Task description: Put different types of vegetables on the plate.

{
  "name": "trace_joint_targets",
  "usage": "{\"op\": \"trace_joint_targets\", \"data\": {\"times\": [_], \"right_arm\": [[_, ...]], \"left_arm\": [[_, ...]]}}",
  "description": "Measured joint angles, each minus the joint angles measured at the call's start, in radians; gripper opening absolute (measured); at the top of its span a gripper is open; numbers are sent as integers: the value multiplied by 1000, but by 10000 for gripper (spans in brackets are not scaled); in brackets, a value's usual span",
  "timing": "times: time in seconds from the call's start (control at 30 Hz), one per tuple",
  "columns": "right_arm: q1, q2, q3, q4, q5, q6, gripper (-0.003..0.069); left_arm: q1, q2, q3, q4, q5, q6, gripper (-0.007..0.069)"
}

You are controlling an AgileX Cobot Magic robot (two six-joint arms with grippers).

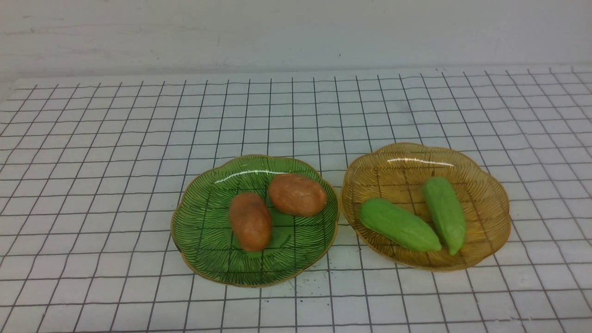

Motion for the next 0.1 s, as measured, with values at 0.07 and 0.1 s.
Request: {"op": "trace_joint_targets", "data": {"times": [0.07, 0.1], "right_arm": [[0, 0, 0, 0, 0, 0, -15], [0, 0, 0, 0, 0, 0, -15]], "left_arm": [[0, 0, 0, 0, 0, 0, -8], [0, 0, 0, 0, 0, 0, -8]]}}
